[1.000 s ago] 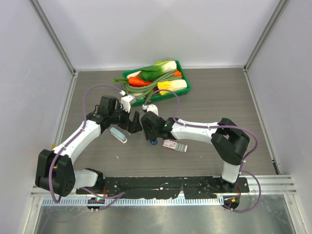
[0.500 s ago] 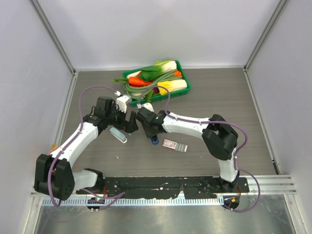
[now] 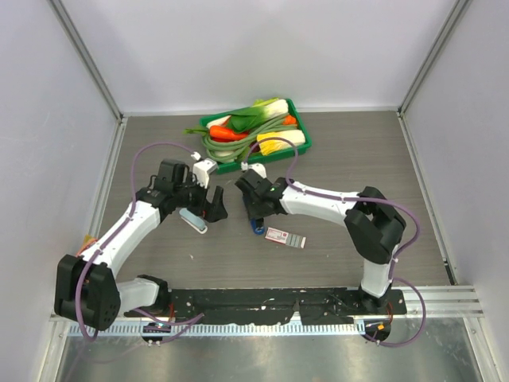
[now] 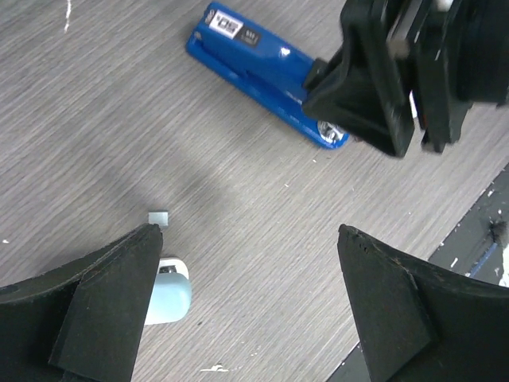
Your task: Unload the staples from the stapler
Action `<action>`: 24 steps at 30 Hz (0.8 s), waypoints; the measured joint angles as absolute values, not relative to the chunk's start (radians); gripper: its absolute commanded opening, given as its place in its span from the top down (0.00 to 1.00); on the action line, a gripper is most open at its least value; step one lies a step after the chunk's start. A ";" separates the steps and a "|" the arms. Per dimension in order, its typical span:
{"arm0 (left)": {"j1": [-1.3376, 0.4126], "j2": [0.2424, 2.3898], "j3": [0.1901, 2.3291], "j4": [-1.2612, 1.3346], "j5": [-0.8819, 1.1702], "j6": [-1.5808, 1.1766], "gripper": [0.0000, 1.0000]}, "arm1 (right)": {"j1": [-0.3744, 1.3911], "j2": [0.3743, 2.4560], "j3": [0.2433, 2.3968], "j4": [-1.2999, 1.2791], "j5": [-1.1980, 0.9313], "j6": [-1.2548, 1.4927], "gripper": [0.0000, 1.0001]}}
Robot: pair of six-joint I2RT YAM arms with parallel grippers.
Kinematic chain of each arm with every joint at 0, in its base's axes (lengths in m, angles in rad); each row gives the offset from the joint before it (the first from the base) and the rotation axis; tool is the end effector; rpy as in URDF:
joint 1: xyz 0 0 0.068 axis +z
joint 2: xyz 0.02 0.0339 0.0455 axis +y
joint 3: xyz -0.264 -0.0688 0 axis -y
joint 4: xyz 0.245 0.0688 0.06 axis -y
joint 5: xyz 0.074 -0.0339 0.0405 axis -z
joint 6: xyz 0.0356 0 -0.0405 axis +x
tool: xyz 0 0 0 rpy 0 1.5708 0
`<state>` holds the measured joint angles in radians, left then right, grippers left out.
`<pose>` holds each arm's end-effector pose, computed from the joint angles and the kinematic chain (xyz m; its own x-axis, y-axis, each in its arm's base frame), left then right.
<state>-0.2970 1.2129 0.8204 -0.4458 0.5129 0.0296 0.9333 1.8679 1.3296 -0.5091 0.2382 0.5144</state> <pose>0.2311 -0.0890 0.2444 -0.6938 0.2393 -0.6792 0.5896 0.7304 -0.3449 0.2405 0.3106 0.1978 -0.7985 -0.2747 -0.5357 -0.3651 0.9285 0.0680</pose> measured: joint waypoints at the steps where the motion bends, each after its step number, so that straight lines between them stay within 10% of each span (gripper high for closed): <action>1: -0.297 1.212 0.820 -0.450 0.523 0.032 0.05 | 0.925 1.849 1.309 -0.501 0.238 0.529 0.99; 24: -0.387 1.293 0.820 -0.440 0.654 0.102 0.04 | 0.915 1.513 0.975 -0.017 0.232 0.773 0.99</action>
<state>-0.3874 1.2926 0.8204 -0.4400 0.6537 0.1024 0.9150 1.5127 0.9749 -0.0166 0.2317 0.7727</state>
